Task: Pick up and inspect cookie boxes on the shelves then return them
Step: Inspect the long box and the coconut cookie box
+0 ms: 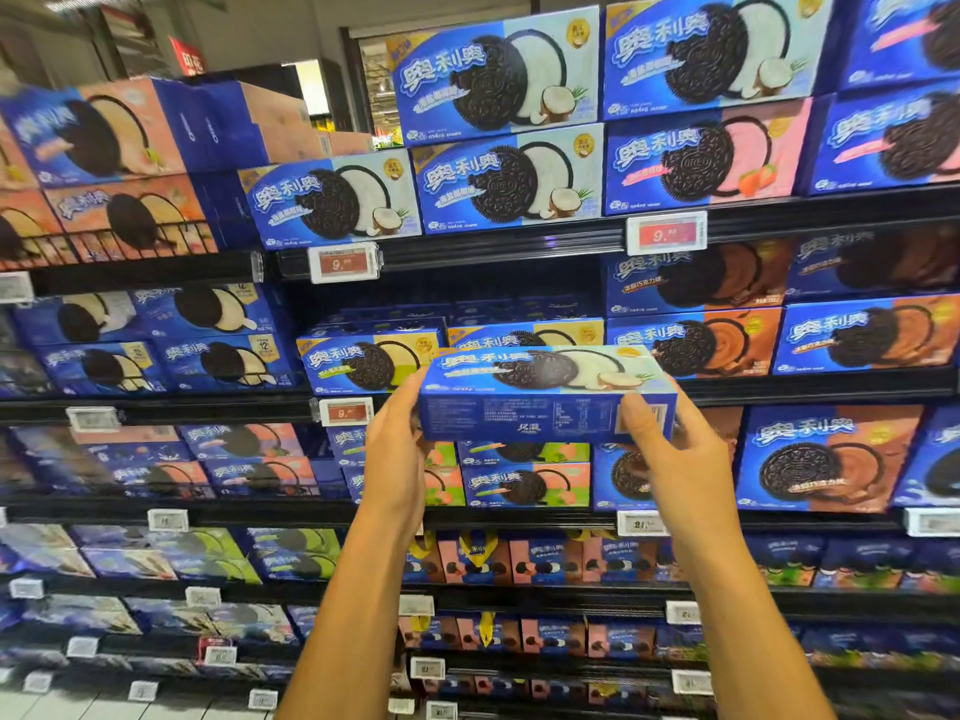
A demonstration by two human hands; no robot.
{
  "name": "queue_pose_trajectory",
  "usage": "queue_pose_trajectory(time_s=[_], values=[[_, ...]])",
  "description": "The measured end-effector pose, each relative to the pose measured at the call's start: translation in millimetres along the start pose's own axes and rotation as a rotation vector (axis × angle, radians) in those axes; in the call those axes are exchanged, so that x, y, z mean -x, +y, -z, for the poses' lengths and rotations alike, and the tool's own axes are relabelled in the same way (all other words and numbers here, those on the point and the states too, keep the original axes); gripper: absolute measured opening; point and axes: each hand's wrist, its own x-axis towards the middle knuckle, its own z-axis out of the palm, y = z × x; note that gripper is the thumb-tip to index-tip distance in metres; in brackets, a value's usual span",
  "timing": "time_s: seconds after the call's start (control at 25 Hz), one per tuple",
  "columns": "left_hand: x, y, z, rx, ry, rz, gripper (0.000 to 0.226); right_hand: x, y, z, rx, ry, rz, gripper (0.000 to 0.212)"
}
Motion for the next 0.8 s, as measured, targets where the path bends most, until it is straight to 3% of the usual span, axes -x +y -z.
queue_pose_trajectory(time_s=[0.2,0.4,0.56,0.64,0.8], values=[[10,27,-12,-0.110,-0.005,-0.102,0.035,-8,-23,0,0.009,0.020,-0.074,0.051],[14,35,-11,-0.158,0.024,-0.130,0.039,-9,-32,3,0.004,0.050,-0.011,0.038],[13,34,-10,-0.027,-0.029,-0.175,0.027,-16,-33,10,0.020,-0.108,-0.071,0.043],[11,30,-9,0.040,-0.044,-0.176,0.036,-19,-33,10,0.003,-0.181,-0.068,0.045],[8,22,-4,0.045,-0.088,-0.179,0.049,-25,-31,7,-0.043,-0.116,0.000,0.027]])
